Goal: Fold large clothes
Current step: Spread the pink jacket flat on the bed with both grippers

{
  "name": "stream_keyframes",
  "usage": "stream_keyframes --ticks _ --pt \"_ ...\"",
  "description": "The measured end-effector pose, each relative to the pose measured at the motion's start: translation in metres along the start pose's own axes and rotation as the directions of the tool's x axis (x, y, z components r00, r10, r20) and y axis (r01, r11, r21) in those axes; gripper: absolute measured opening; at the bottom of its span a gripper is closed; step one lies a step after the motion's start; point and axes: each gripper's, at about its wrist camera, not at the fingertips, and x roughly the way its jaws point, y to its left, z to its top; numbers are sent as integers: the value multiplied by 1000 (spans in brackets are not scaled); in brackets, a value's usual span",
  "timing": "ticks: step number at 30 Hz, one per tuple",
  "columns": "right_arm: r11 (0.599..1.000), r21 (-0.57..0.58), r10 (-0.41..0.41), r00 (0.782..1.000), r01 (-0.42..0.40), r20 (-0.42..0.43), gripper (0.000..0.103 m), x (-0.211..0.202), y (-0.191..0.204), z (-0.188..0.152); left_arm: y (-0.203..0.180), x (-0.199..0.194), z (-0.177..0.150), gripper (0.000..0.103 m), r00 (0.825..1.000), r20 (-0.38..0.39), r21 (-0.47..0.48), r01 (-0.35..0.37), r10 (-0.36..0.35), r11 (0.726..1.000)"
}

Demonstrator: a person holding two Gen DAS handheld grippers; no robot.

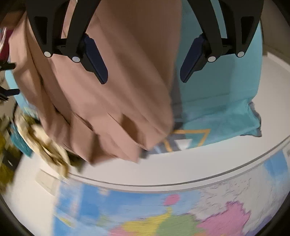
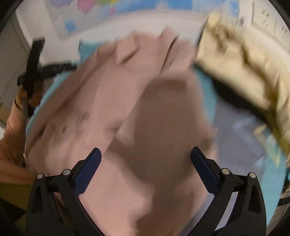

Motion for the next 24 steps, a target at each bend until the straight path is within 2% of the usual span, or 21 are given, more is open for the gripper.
stream_keyframes --ticks 2,3,5,6,7,8,11,13,14,16,18,21,22,23,24 --pt "998 -34 -62 998 61 -29 97 14 10 -15 -11 -4 -15 81 1000 3 27 8 -8 1000" --pt "991 -70 -113 994 111 -16 96 21 17 -21 -16 -4 -23 81 1000 1 44 1 -1 999" --pt "987 -80 -137 990 138 11 63 22 14 -27 -24 -8 -35 81 1000 2 69 -15 15 997" --pt "993 -48 -107 994 107 8 30 19 7 -24 -24 -11 -40 81 1000 -6 81 -3 3 997" --pt "996 -22 -81 997 81 18 1 12 1 -23 -24 -11 -44 81 1000 -10 82 1 0 997" --pt "999 19 -50 997 49 53 2 -4 -12 -20 -25 -13 -49 81 1000 -7 83 -4 4 997" --pt "995 46 -97 985 92 143 2 -50 -36 -13 -21 -22 -59 81 1000 1 84 -26 26 996" --pt "985 93 -164 965 148 206 2 -92 -69 -3 -17 -29 -64 81 999 9 85 -46 46 995" --pt "972 137 -221 947 193 232 2 -110 -91 2 -14 -35 -66 81 999 16 84 -47 45 995" --pt "943 221 -301 922 250 241 2 -130 -131 6 -11 -41 -71 81 998 17 87 -59 58 994" --pt "909 315 -350 909 272 226 3 -133 -173 5 -11 -44 -76 81 999 11 95 -54 54 994" --pt "841 400 -448 883 363 142 5 -100 -217 7 -17 -47 -87 82 1000 -13 113 -6 7 994" --pt "824 431 -452 885 367 111 10 -84 -231 6 -18 -47 -90 85 1000 -24 120 14 -12 993" --pt "815 461 -433 898 353 78 12 -67 -243 3 -21 -47 -95 88 999 -41 128 28 -22 991" --pt "801 491 -421 906 343 54 24 -56 -251 -5 -24 -46 -100 88 999 -51 140 24 -17 990"
